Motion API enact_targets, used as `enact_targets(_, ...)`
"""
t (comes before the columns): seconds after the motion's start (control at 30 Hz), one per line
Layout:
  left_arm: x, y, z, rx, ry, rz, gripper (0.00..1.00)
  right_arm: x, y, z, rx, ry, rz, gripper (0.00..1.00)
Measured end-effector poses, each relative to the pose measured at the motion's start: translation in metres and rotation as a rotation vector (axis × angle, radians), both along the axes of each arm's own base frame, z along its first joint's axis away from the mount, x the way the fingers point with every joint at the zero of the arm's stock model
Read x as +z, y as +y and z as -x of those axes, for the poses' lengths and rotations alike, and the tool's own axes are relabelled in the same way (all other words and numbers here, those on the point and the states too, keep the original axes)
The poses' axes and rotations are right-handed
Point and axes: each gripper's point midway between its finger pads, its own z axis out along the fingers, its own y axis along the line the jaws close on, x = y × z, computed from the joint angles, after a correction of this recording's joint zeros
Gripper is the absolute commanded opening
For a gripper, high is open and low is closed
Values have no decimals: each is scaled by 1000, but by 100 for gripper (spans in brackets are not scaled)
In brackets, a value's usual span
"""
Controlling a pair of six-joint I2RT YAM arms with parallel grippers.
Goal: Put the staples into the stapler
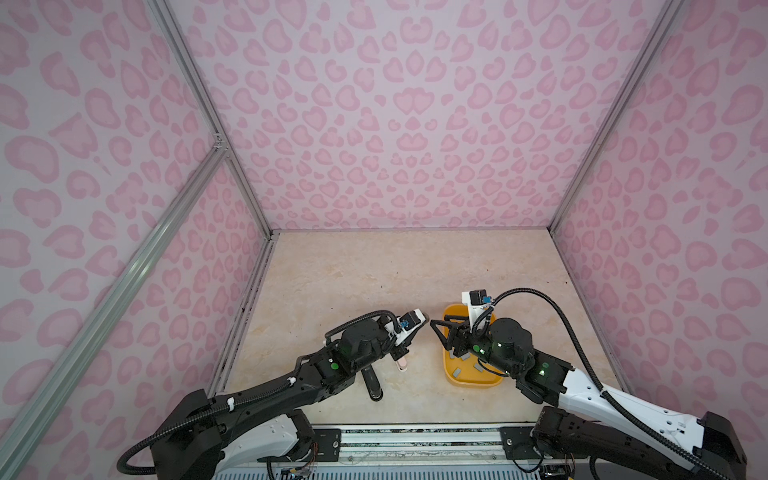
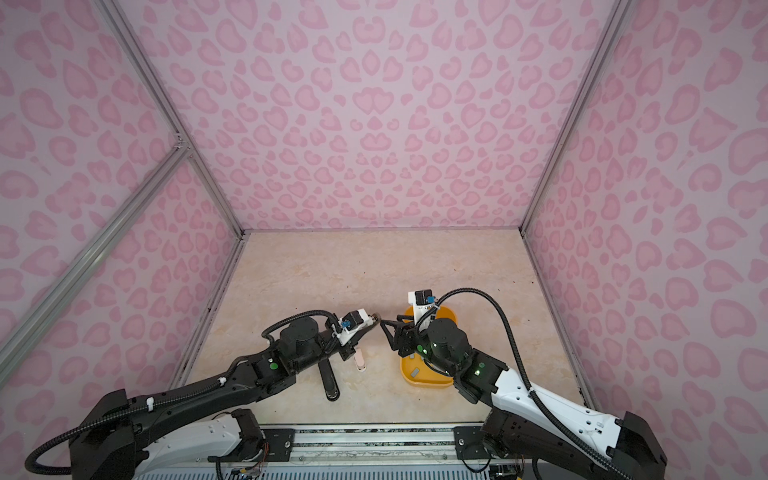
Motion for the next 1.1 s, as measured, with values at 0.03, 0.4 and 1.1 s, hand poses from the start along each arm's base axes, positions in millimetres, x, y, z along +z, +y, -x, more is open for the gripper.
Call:
enact_targets(0.03,-3,-3,1,-8,3,-9,3,-2,0,0,0,4,3,55)
enact_targets(0.4,-11,-10,12,-63,11,-59,3,-14,-3,0,-23,33,-32,47)
enact_targets(1.1,6,-9,30,-140,-6,-21,3,-29,-10,-6,-103,69,-71,27)
